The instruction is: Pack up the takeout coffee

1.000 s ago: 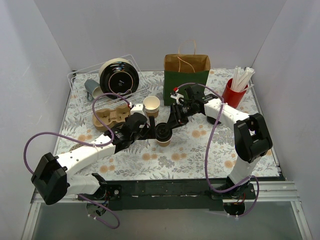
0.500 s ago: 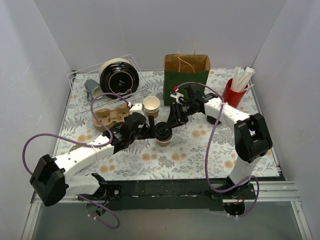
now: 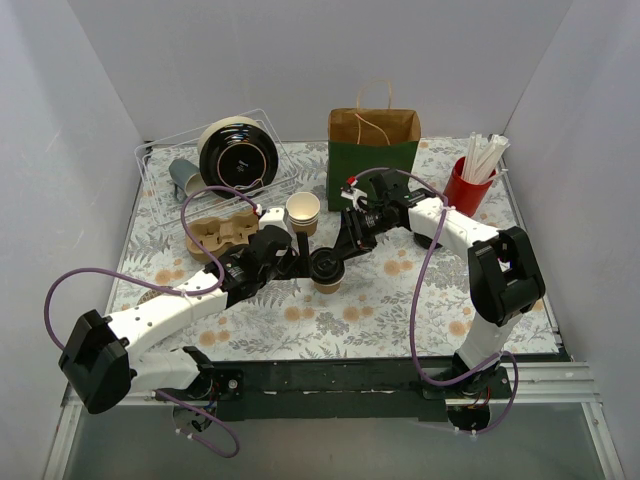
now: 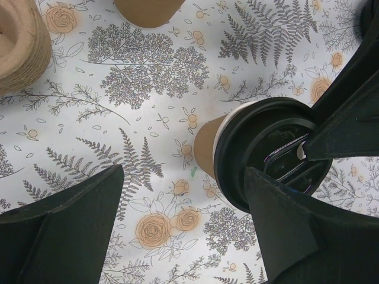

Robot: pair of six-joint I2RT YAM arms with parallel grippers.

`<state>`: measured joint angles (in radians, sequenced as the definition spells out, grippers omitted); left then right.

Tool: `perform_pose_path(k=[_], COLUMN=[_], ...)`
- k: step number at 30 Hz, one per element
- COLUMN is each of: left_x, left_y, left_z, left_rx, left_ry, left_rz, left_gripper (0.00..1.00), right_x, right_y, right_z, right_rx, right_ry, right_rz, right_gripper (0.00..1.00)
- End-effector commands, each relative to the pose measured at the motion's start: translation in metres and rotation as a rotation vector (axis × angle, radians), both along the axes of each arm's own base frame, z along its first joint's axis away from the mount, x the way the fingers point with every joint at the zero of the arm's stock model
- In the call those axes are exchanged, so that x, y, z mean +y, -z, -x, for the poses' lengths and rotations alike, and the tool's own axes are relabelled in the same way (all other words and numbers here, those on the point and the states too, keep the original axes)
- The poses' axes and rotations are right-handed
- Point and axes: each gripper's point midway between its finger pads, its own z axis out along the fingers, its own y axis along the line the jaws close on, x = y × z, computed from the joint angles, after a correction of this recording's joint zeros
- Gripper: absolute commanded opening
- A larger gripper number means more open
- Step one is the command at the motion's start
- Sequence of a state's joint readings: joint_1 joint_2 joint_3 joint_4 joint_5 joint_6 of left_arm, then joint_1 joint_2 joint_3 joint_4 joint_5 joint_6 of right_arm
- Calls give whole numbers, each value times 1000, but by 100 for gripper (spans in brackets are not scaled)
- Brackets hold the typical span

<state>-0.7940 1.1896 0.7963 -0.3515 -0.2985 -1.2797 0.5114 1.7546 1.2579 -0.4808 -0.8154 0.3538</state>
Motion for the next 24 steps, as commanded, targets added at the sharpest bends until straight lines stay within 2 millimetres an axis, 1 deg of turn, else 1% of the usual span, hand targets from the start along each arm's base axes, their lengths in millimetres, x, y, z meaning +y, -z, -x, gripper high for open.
perform_pose_path(k=[1, 4, 11, 16, 19, 20, 21, 23, 24], left_x=[6, 4, 4, 5, 5, 4, 4, 4, 4], left_y=[5, 8, 17, 19, 19, 20, 19, 20, 20], left_z=[-1, -2, -2, -2, -3, -3, -4, -4, -4], left_rx=[5, 10, 26, 24, 23, 24, 22, 23, 24], left_ry=[-15, -10, -9, -12, -12, -10, -11, -9, -10], left_rz=[-25, -31, -53, -52, -58, -60, -59, -64, -65], left_gripper=[82, 82, 82, 82, 82, 82, 82, 82, 82], right_x=[5, 5, 5, 5, 6, 6, 6, 5, 5], right_y=[-25, -26, -21, -20, -22, -25, -25, -26, -28], right_z=[9, 7, 6, 5, 5, 4, 3, 2, 1], right_rx=[-9, -11, -2, 2, -3, -8, -11, -13, -26], right_ry=[-31, -31, -29, -29, -32, -33, -33, -29, -27], right_rz=[-67, -66, -49, -48, -51, -53, -51, -42, -40], right_gripper=[11, 11, 13, 13, 18, 24, 27, 33, 34])
